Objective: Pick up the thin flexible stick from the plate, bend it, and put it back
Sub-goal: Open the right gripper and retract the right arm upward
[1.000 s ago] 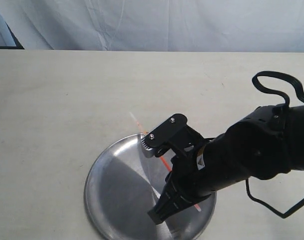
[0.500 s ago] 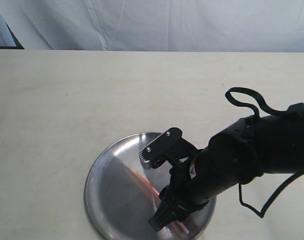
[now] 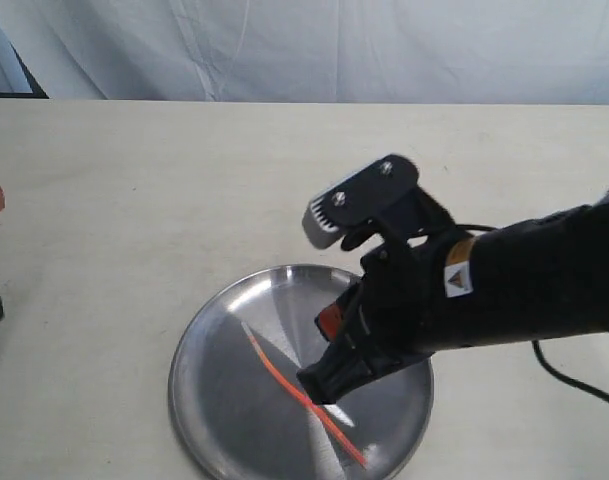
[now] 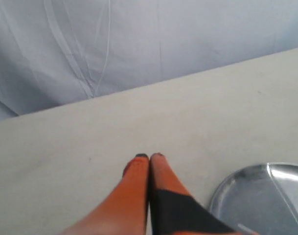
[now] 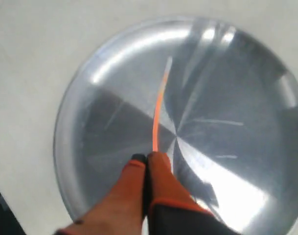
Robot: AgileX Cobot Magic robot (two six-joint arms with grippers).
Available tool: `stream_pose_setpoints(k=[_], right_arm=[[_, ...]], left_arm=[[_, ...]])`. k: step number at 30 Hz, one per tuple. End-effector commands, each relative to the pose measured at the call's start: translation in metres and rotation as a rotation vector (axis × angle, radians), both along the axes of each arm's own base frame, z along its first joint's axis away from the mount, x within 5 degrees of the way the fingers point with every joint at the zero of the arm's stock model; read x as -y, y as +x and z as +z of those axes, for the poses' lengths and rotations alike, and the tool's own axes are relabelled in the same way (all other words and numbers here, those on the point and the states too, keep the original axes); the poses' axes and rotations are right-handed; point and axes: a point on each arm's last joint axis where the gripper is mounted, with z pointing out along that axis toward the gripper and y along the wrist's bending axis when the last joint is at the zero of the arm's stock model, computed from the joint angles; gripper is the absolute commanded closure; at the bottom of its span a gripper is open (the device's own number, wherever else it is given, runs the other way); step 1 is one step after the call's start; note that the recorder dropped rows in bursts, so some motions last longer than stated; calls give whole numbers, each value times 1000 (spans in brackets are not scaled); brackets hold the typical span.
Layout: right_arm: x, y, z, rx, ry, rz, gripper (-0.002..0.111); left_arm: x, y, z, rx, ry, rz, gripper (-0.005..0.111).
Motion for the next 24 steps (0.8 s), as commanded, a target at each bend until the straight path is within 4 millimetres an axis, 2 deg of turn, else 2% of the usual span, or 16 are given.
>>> stream_pose_setpoints(k=[1, 4, 8, 16, 20, 24], right_arm=[[15, -13, 39, 156, 94, 11, 108], [29, -25, 68, 310, 156, 22, 108], [44, -39, 90, 418, 212, 26, 108], [48, -41, 94, 469, 200, 35, 108], [52, -37, 93, 511, 139, 13, 108], [57, -33, 94, 553, 86, -18, 108]], left_arm=[[-1, -3, -23, -56, 19, -2, 107], [-2, -4, -28, -112, -26, 17, 107], [0, -5, -28, -116, -43, 0, 107], [-3, -5, -26, -96, -67, 10, 107], [-23, -10, -17, 18, -158, 128, 107], [-43, -26, -25, 113, -197, 272, 107]])
